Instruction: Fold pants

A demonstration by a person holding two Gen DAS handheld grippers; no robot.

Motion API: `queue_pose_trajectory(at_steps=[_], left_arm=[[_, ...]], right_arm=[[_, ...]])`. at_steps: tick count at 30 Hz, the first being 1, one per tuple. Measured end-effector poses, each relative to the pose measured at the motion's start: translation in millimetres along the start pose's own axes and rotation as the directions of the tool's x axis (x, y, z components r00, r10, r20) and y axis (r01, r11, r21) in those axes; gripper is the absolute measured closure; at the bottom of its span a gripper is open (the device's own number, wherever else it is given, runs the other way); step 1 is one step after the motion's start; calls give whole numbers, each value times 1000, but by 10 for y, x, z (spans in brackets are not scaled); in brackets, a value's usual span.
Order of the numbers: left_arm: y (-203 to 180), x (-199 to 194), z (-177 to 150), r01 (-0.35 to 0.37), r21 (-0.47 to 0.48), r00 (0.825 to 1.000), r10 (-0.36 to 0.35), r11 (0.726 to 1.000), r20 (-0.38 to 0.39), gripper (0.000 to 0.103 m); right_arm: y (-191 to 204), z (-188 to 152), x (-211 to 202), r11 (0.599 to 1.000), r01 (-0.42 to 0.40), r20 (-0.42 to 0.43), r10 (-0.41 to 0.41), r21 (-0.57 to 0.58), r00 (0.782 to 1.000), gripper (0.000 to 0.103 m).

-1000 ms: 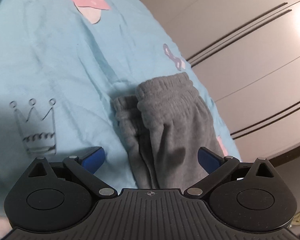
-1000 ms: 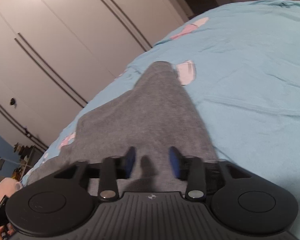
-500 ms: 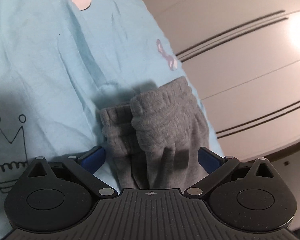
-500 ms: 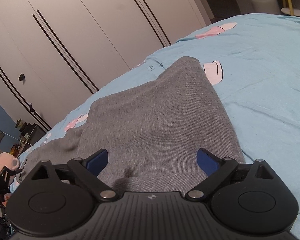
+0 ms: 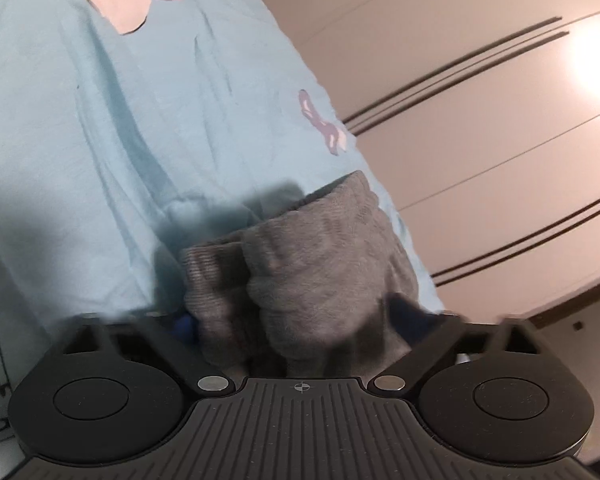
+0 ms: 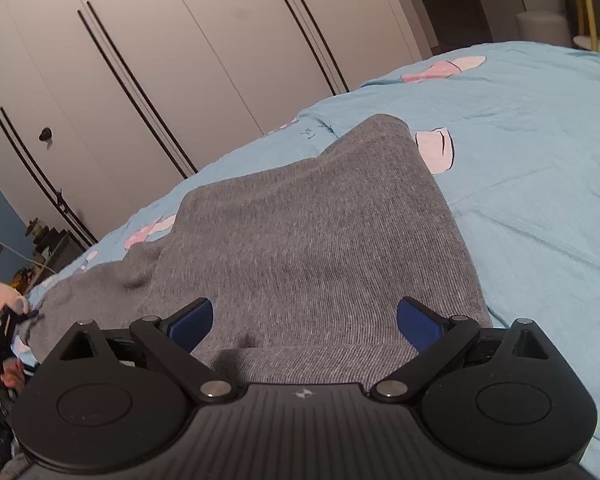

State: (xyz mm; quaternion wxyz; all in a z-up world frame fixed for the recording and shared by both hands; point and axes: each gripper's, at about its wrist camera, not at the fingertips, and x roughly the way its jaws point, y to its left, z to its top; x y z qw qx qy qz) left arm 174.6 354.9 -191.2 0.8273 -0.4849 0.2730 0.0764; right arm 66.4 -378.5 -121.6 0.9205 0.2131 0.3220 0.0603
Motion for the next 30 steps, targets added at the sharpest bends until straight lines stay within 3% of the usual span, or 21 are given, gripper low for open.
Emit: queue_pose_trajectory(at_steps=[1,4,8,13,19,22,25,28,30], left_arm=[[-3,32,22,-3,6,1000,3,1000,-11,39],[5,-1,47,19,8,1000,-19,1000,-20,52],[-111,-111,22,49,65,999,-51,997,19,56],[-342,-188,-3,27,76,998,-31,997,51,59],[-1001,-537,-98,44,253,993,-71,967,98,59],[-1531,-754,-266,96,374,982,-148,922,113,59],[-2184,-896,-617,175,497,963,-252,850,92,59],[-2797,-903,-1163,309,585,929,-369,750,-17,59],[-3157,-766,-1658,369,640,914,-388,674,-119,58]], right_arm=[[9,-1,2,1000,5,-1,-5,-5,1000,4],[-2,13,-4,1000,5,2,-5,17,1000,4],[-65,33,-24,997,-17,11,16,70,1000,4],[-68,42,-29,997,-19,10,18,80,1000,4],[-223,91,-99,975,-70,33,65,209,997,4],[-316,112,-156,955,-101,57,88,280,994,5],[-393,148,-235,940,-109,91,84,322,992,5],[-475,174,-360,928,-106,148,56,357,987,5],[-572,190,-461,912,-119,194,44,393,980,5]])
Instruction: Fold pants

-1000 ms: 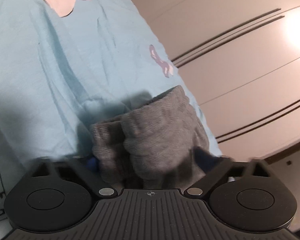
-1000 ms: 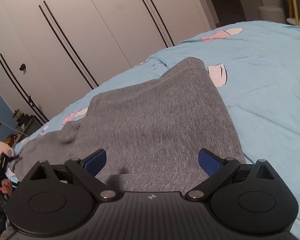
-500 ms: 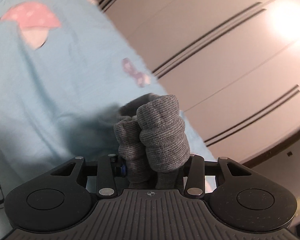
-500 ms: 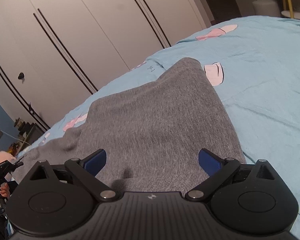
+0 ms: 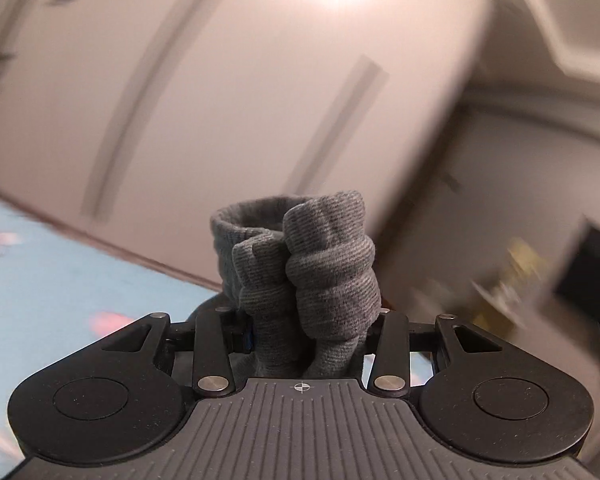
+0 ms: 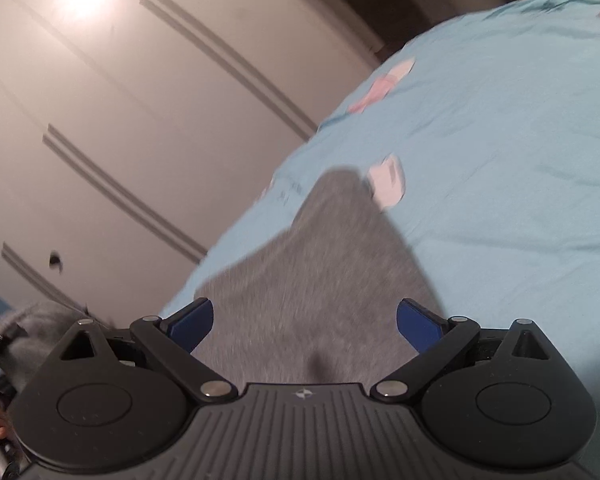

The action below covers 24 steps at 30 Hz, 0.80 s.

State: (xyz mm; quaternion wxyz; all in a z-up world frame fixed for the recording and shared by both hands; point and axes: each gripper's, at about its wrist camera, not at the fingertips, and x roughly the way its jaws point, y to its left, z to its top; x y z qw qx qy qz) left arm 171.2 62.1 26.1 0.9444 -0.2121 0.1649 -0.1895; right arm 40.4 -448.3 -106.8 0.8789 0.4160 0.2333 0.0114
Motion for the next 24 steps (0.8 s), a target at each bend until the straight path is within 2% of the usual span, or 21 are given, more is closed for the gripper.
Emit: queue_pose_trajectory(at_steps=[2,3,4,5,6,7,8,9,10,11,12,14,15,16,17,19,21,23,24], left_arm=[[-446,396,-309,43,86,994,-34,995,-106,57],[-652,585,-517,50,143,987,-27,988,-161,56],[-829,789,-756,55,202,973,-7,978,-231,55],[-997,977,-1026,78,271,950,11,959,-312,53],[-1134,1190,-1345,108,327,906,43,939,-422,46],[-1205,1379,-1648,119,338,831,92,934,-548,46],[-1260,1412,-1867,128,325,777,109,937,-620,46],[-1281,1409,-2032,140,335,751,121,932,-650,46],[-1325,1306,-2081,138,399,777,151,906,-611,43],[-1342,1207,-2037,142,421,795,150,896,-588,39],[-1295,1101,-1920,131,384,804,129,914,-581,31],[-1118,851,-1693,101,220,827,41,970,-561,13],[-1016,662,-1600,78,122,854,-3,989,-521,2],[-879,490,-1519,34,33,885,-15,999,-465,2],[-712,376,-1462,-29,-32,902,13,999,-432,2],[-389,192,-1424,-154,-131,911,89,979,-402,2],[-107,82,-1465,-267,-204,905,172,942,-388,2],[115,18,-1532,-318,-281,903,199,905,-381,2],[190,-31,-1566,-322,-343,909,187,882,-373,2]], right_arm=[[-93,64,-108,999,-5,48,3,50,999,5],[-146,91,-158,997,-5,66,0,76,998,5],[-200,110,-202,995,-6,77,-1,97,997,5],[-250,126,-228,993,-8,84,-2,116,996,5],[-294,138,-240,991,-13,83,2,133,997,5],[-325,142,-241,990,-17,77,7,140,997,5],[-348,148,-232,990,-18,70,8,141,998,4],[-352,157,-198,990,-17,61,9,137,998,4],[-361,161,-180,991,-21,51,15,134,999,4],[-368,165,-167,990,-33,43,27,136,999,4],[-376,171,-155,989,-48,35,44,138,998,4],[-359,179,-127,989,-73,28,70,128,997,4],[-334,184,-108,990,-82,23,80,115,997,4],[-310,184,-86,990,-91,13,90,104,996,4],[-283,182,-55,990,-105,-2,106,98,994,4],[-207,156,-8,987,-137,-38,140,80,989,4],[-105,110,11,991,-134,-63,136,30,989,5],[-29,63,55,993,-122,-98,121,0,988,5],[1,46,89,993,-121,-115,120,-3,986,5]])
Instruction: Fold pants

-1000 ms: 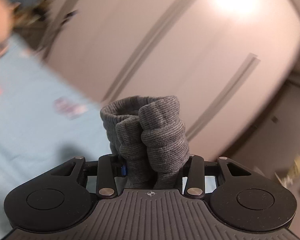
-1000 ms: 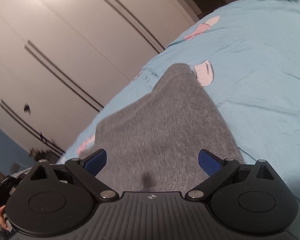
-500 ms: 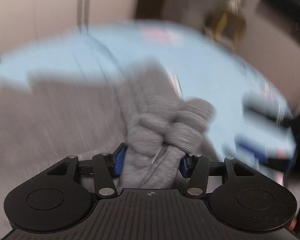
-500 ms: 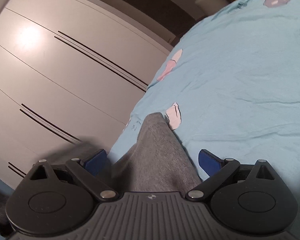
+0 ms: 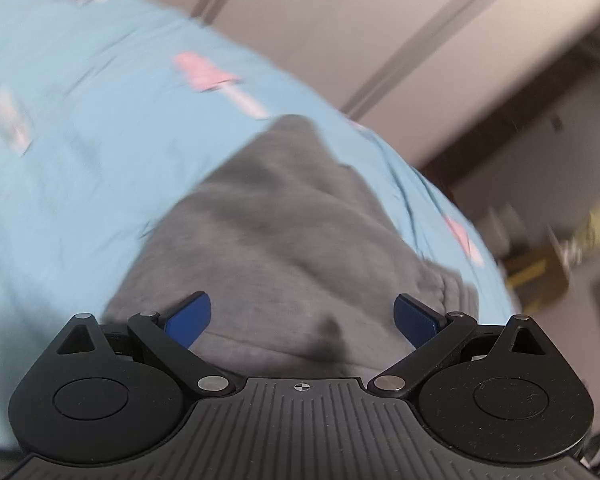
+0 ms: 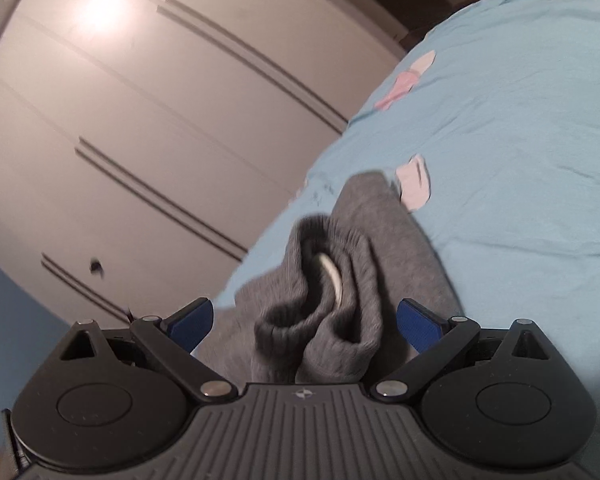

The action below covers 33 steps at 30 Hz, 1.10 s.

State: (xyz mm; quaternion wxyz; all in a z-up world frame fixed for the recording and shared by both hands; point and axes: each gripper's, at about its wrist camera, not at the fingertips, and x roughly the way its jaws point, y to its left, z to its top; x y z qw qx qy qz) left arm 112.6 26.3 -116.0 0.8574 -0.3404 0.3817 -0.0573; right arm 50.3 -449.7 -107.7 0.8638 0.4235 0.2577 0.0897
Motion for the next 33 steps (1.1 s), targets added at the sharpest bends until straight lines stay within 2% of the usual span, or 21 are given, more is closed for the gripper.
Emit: queue_pose_trajectory(at_steps=[1,3,4,7,10,11,12,13,14,17,19,21,23,24,25,26,27,28,29,30,33], left_arm=[[34,-2,4,17,-39,1000,-17,999,8,2],[34,63,52,11,-49,1000,-10,999,19,2],[-15,112,53,6,-50,1000,-5,999,10,2],[24,101,49,12,-82,1000,-13,997,-18,2],[95,53,47,38,-115,999,-41,993,-19,2],[117,42,46,45,-129,999,-48,991,-20,2],[153,101,68,50,-138,998,-53,989,-20,2],[172,91,65,55,-149,998,-58,987,-17,2],[196,89,63,60,-159,998,-63,985,-13,2],[224,61,65,72,-178,997,-75,981,-11,2],[212,52,62,74,-174,997,-77,982,-10,2],[203,66,62,67,-171,997,-70,983,-13,2],[208,69,60,58,-177,998,-62,983,-19,2],[212,70,56,53,-181,998,-57,982,-20,2],[213,81,53,51,-183,998,-56,982,-25,2],[211,95,49,52,-183,998,-59,982,-32,2],[205,104,44,48,-181,998,-56,982,-38,2],[198,105,39,36,-176,998,-43,984,-37,2],[194,107,39,32,-173,999,-39,984,-38,2],[195,106,42,33,-175,998,-40,984,-39,2],[203,118,42,30,-179,998,-39,983,-45,2]], right_arm=[[25,-11,39,1000,4,-16,-4,4,1000,5],[81,-14,151,1000,6,-51,-5,21,999,6],[143,-20,201,1000,16,-59,-15,10,998,11],[311,-29,340,992,110,-74,-115,-66,991,33],[321,-46,572,985,167,-151,-171,-39,974,24],[342,-71,625,980,191,-158,-197,-54,967,25],[378,-96,677,972,219,-155,-231,-86,961,30],[411,-112,707,965,239,-144,-254,-111,956,42],[447,-109,716,962,246,-136,-261,-116,956,47],[622,-12,619,982,171,-85,-178,-84,980,53],[745,50,462,997,64,-22,-64,-32,998,55],[776,43,280,998,-56,63,56,-3,996,56],[638,-49,137,995,-96,133,93,18,987,56],[532,-114,104,999,-37,148,35,6,988,56],[442,-187,128,996,84,144,-78,-33,986,52],[362,-256,197,965,249,125,-237,-87,963,43],[276,-312,303,911,389,82,-381,-139,921,38],[219,-341,316,903,397,84,-389,-162,918,38],[233,-324,256,919,371,101,-360,-130,927,34],[305,-283,208,923,369,113,-357,-108,927,31],[537,-198,64,905,383,198,-348,-186,916,19]])
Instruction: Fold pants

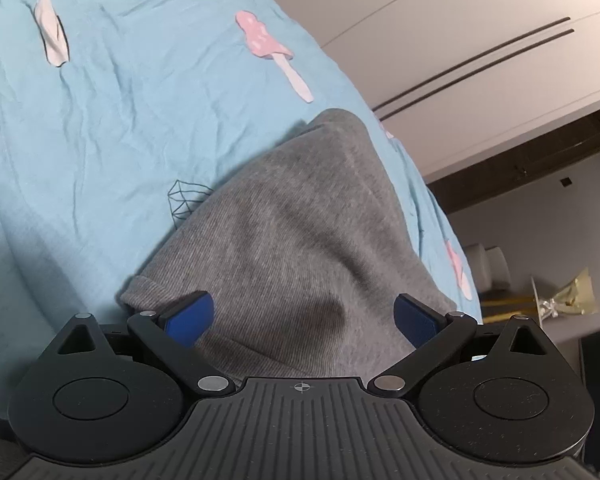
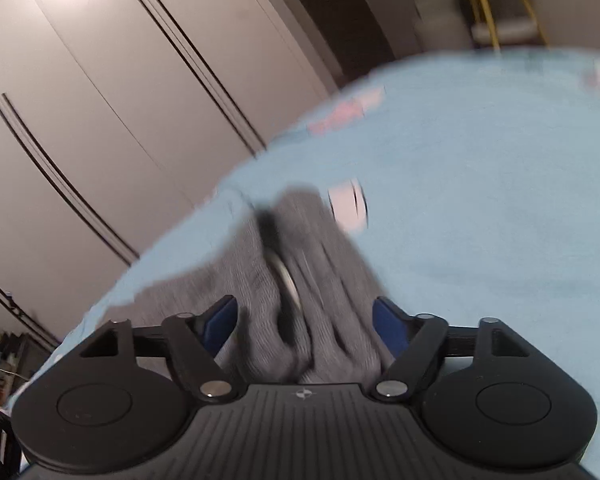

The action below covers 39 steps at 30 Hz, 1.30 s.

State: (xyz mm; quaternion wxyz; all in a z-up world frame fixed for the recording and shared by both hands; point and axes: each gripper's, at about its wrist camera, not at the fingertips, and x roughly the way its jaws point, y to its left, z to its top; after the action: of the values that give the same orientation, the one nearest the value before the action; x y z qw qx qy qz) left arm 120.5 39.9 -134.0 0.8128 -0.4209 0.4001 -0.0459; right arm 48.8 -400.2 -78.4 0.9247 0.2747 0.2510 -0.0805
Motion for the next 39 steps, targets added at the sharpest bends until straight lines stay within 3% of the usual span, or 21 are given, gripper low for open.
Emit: queue_pose_trajectory(at_steps=[2,4,9,16,22,26,30,36,39], left_arm=[[-15,13,-8,-10,11,1000,10,1000,-2,2],[-40,18,-17,-21,27,1000,21,999,-3,2],[-70,18,-27,-26,47,1000,26,999,-12,2],[-72,47,71,-19,61,998,23,998,-65,2],[-350,79,177,-7,209,988,38,978,-147,2],[-530,39,187,87,194,976,-45,977,-213,2],[-696,109,134,205,181,940,-141,962,-311,2],[-928,541,172,150,227,946,-73,962,-316,2],[-1004,834,152,60,312,955,36,948,-294,2]], right_arm=[[68,23,-42,998,0,7,0,-66,1000,9],[96,-22,24,993,-3,-22,1,-117,1000,6],[31,-246,409,980,45,-192,-84,-196,978,4],[-66,-231,523,982,-6,-194,-31,-188,980,4],[-76,-237,482,983,-11,-185,-24,-185,982,4],[-86,-241,476,984,-15,-183,-18,-180,983,4],[-95,-241,469,984,-19,-183,-14,-176,983,4],[-142,-219,483,988,-34,-193,4,-153,981,4],[-156,-216,492,988,-42,-195,13,-147,981,4]])
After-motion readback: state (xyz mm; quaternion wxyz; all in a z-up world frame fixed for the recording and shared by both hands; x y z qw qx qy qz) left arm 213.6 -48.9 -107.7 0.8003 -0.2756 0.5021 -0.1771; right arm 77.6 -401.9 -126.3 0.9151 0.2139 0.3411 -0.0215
